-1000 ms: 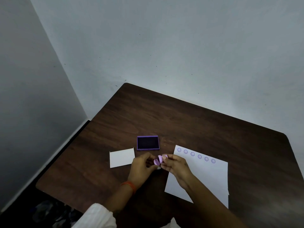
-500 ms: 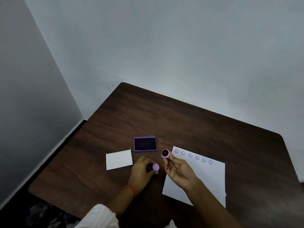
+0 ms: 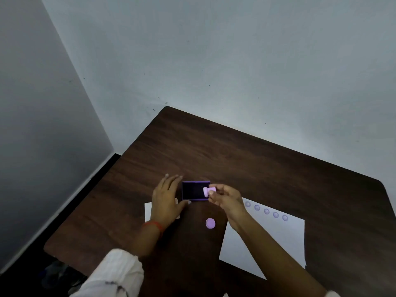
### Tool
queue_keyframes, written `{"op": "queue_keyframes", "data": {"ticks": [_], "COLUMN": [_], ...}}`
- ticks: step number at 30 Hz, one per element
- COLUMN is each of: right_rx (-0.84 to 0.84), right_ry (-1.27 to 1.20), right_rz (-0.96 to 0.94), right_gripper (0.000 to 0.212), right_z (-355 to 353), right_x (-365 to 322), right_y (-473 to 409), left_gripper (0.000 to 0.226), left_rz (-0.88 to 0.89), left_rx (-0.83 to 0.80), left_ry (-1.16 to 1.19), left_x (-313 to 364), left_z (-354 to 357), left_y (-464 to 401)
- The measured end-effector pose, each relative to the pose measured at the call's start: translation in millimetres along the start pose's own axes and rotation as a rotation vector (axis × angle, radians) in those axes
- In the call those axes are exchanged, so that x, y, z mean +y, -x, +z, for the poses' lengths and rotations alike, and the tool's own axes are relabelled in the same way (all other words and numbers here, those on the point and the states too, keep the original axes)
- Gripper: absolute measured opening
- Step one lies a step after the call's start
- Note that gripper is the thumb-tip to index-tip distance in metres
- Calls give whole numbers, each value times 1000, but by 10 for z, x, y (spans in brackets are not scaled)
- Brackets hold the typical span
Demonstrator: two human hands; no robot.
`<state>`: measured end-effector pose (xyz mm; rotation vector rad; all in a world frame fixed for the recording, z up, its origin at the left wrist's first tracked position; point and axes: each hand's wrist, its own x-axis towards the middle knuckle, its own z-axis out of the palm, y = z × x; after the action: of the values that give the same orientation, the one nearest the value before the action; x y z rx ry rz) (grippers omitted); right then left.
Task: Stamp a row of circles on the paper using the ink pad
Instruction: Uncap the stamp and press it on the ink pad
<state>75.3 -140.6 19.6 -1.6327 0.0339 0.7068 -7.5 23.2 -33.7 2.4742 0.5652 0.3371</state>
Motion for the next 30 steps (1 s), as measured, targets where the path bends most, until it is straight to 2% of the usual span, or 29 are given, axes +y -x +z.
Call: {"op": "queue_keyframes", "data": {"ticks": [3, 6, 9, 11, 17, 20, 24, 28, 30], "right_rx": [80, -15, -239, -304, -252, -167, -169, -196, -166], "right_ry": [443, 677, 1050, 1207, 1307, 1268, 1222, 1152, 1134], "right_rz": [-277, -516, -560, -574, -645, -633, -618, -601, -605], "right_gripper": [17, 18, 26, 33, 38, 39, 39, 17, 15], "right_z": [209, 386, 455, 446, 479, 515, 489, 482, 482], "right_x": [-30, -36, 8, 43, 159, 206, 190, 40, -7], "right_y": [-125, -234, -353, -382, -367, -360, -357, -437, -467], "left_gripper": [90, 84, 76, 74, 73, 73, 72, 71, 71], "left_rz": [26, 57, 67, 60, 50, 48, 39, 29, 23], "left_rx": [-175, -249, -283, -272, -225, -220, -229, -245, -246], "left_ry": [-50, -40, -1, 22, 89, 102, 110, 128, 134], "left_x": [-145, -206, -214, -214, -203, -201, -188, -181, -184], "left_z": [18, 64, 109, 128, 127, 130, 111, 99, 103], "left_y": [-128, -181, -179, -168, -165, -161, -170, -176, -174]}}
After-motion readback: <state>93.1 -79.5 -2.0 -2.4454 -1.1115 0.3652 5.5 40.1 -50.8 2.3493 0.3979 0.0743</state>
